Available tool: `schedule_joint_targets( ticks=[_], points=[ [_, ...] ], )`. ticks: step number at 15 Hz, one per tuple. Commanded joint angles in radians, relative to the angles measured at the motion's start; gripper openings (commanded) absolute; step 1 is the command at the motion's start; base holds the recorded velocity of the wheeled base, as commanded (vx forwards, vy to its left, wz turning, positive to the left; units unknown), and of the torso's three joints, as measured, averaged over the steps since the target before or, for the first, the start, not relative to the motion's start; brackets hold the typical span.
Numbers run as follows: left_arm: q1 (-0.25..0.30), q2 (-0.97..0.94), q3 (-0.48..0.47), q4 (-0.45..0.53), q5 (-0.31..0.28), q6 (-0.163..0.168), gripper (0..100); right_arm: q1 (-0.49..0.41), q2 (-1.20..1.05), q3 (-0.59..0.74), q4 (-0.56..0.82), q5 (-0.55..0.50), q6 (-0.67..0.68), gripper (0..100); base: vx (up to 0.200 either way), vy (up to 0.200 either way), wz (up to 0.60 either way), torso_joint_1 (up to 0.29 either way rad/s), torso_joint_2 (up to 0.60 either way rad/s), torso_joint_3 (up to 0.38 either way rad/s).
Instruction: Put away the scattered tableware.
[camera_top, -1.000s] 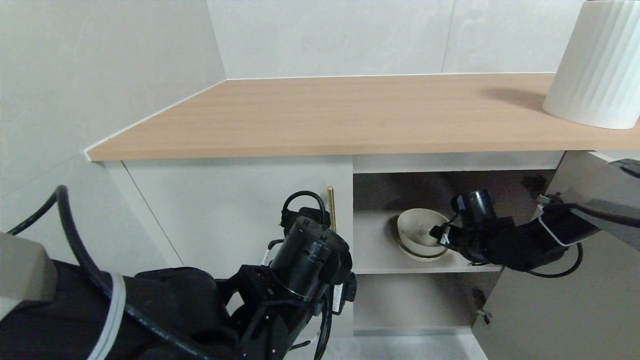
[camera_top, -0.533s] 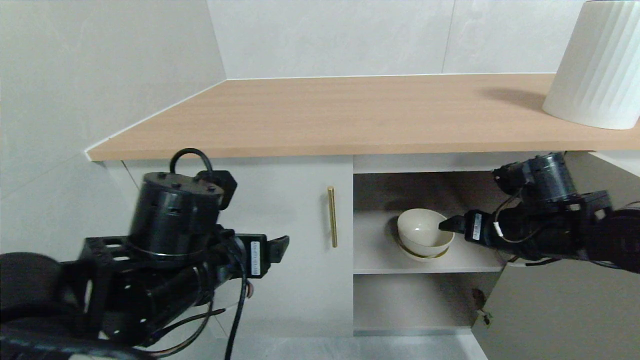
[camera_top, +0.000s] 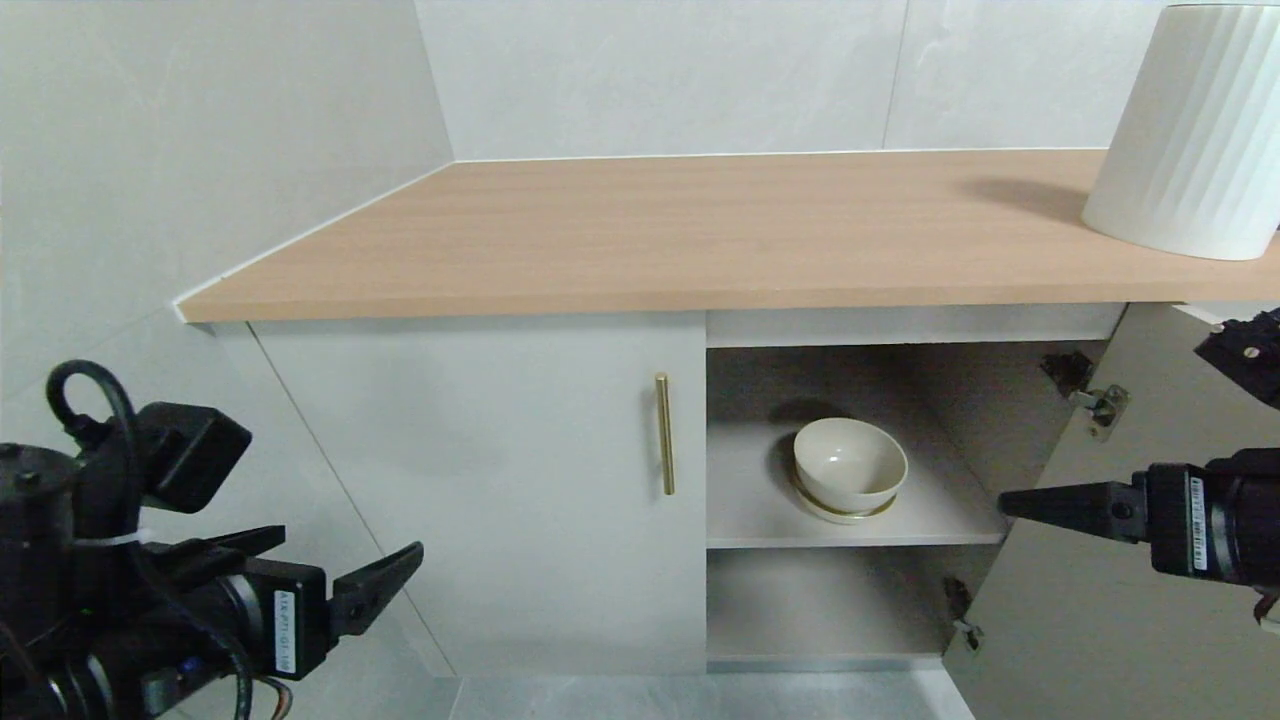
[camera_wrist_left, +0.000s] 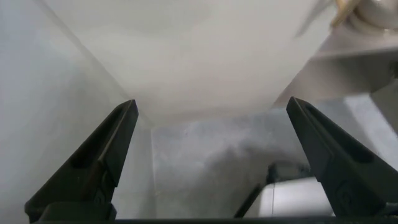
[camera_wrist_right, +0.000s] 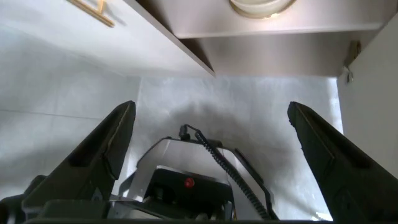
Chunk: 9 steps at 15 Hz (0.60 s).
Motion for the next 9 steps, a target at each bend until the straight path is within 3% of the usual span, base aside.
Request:
schedule_joint_targets(
  ticks=[1, 8, 9],
  points=[
    [0.0, -0.044, 0.005, 0.004, -0.006, -0.001, 100, 0.005, -0.017, 0.008, 0.002, 0.0, 0.0, 100, 0.0, 0.0, 0.0, 0.0, 0.0, 0.0],
    [0.0, -0.023, 0.002, -0.004, -0.029, -0.004, 100, 0.015, -0.009, 0.008, 0.004, 0.0, 0.0, 100, 0.0, 0.0, 0.0, 0.0, 0.0, 0.0],
    [0.0, -0.023, 0.002, -0.004, -0.029, -0.004, 100, 0.016, -0.01, 0.008, 0.005, 0.0, 0.0, 100, -0.2, 0.0, 0.0, 0.012, 0.01, 0.002]
  ],
)
